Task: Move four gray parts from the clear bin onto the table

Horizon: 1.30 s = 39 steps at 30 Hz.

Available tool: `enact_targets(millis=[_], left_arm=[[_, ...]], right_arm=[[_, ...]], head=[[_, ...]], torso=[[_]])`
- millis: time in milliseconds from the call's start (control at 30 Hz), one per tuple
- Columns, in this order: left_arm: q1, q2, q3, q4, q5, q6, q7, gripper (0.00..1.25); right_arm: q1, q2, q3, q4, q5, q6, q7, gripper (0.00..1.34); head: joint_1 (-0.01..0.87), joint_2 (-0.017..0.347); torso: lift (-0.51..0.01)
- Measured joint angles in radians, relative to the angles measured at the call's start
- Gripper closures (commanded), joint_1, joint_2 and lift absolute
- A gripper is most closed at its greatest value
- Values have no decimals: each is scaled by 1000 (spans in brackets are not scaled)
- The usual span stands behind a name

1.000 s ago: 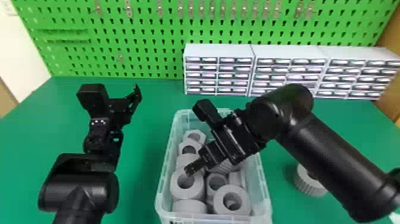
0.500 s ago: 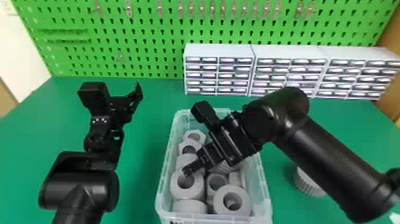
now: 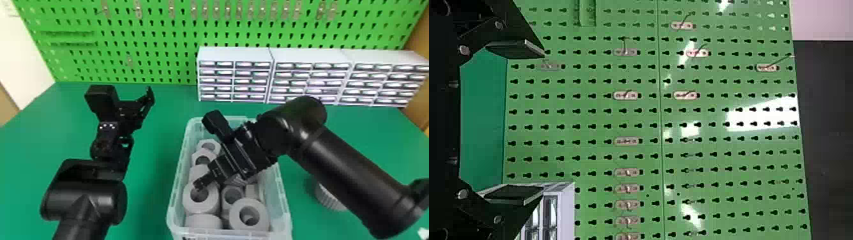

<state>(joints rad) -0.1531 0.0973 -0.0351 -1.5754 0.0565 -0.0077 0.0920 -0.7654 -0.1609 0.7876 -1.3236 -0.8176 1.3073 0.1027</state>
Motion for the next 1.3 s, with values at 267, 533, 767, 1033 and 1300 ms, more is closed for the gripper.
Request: enact_targets(millis=[267, 533, 767, 1033, 1300], left_arm=[[-6, 32, -26, 0, 24, 0, 28, 295], [-6, 55, -44, 0, 48, 0, 44, 295], [-9, 56, -48, 0, 51, -1, 45, 295], [-9, 56, -48, 0, 51, -2, 45, 295], [-7, 56, -45, 0, 51, -2, 45, 295]], right_arm=[[0, 1, 15, 10, -14, -4, 0, 363], [1, 1, 16, 24, -9, -2, 0, 381], [9, 1, 16, 54, 3, -2, 0, 530], [11, 1, 16, 67, 25, -4, 0, 803], [6, 2, 15, 65, 30, -1, 0, 904]], head=[[693, 72], [693, 72], [693, 72], [693, 72], [693, 72]], torso=[[-52], [-52], [-52], [-52], [-52]])
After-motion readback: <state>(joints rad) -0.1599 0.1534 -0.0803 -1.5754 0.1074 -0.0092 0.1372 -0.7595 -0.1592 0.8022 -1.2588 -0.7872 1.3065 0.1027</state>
